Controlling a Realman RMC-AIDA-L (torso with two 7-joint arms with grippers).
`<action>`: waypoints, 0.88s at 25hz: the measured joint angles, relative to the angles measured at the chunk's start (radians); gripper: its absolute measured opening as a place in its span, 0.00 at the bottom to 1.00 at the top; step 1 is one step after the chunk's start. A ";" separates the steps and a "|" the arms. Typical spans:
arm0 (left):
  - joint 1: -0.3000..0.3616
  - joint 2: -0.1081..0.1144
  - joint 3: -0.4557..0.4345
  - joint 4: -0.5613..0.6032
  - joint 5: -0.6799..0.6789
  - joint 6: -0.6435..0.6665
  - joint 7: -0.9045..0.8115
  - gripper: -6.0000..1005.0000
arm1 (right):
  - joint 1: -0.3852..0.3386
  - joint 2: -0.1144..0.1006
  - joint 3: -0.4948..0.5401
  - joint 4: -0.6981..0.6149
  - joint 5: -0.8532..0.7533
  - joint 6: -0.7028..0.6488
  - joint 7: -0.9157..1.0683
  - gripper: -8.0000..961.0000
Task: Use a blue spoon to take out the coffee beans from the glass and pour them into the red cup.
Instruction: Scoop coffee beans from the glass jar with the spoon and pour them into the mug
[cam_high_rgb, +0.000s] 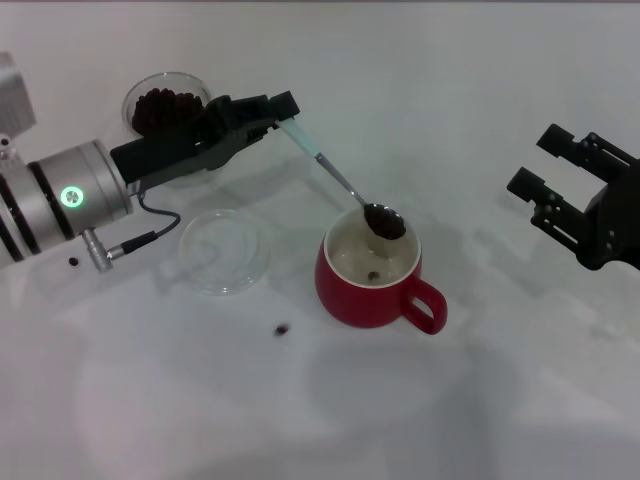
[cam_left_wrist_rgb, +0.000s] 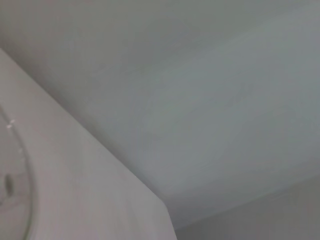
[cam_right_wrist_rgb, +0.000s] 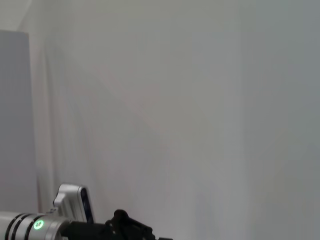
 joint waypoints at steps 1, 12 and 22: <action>-0.007 0.001 0.000 -0.001 0.002 0.000 0.008 0.13 | -0.002 -0.001 0.000 0.001 0.001 0.000 0.000 0.63; -0.091 0.017 0.000 -0.025 0.074 0.011 0.100 0.13 | -0.011 -0.007 0.000 0.000 0.021 0.007 -0.001 0.63; -0.115 0.037 0.000 -0.069 0.084 0.029 0.147 0.13 | -0.004 -0.010 0.000 0.002 0.033 0.028 0.006 0.63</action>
